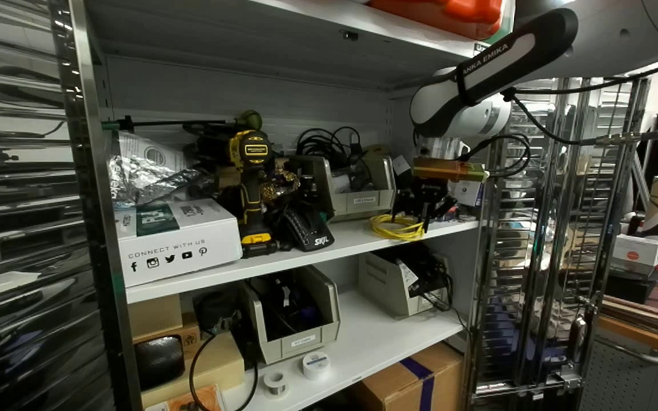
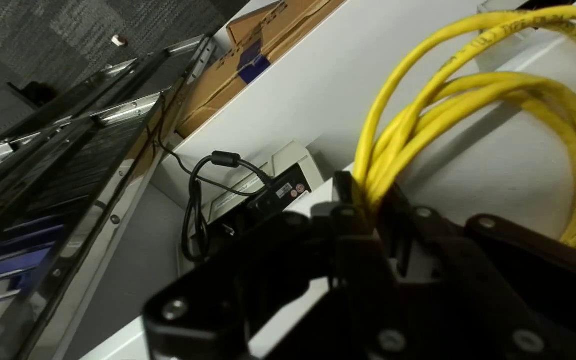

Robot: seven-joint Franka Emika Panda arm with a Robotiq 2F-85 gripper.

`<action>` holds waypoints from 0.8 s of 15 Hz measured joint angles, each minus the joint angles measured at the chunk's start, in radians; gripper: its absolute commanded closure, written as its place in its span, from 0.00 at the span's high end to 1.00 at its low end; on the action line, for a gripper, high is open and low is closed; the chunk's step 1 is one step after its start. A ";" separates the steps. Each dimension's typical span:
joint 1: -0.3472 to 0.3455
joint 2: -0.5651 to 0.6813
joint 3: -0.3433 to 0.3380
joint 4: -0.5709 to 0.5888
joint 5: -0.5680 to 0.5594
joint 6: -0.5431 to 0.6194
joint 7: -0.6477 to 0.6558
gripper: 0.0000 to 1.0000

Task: Put the yellow cable inside the toolbox

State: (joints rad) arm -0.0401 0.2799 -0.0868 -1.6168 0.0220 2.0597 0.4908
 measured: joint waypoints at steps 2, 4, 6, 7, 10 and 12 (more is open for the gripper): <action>0.010 -0.007 0.000 -0.008 -0.017 0.014 0.001 0.17; 0.024 -0.034 0.003 -0.037 -0.036 0.039 -0.001 0.16; 0.041 -0.095 0.008 -0.102 -0.053 0.072 -0.003 0.15; 0.048 -0.135 0.012 -0.143 -0.057 0.089 -0.004 0.15; 0.058 -0.272 0.033 -0.279 -0.058 0.135 -0.006 0.14; 0.058 -0.362 0.045 -0.370 -0.060 0.213 -0.006 0.13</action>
State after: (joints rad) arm 0.0176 -0.0823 -0.0415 -1.9865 -0.0376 2.2722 0.4849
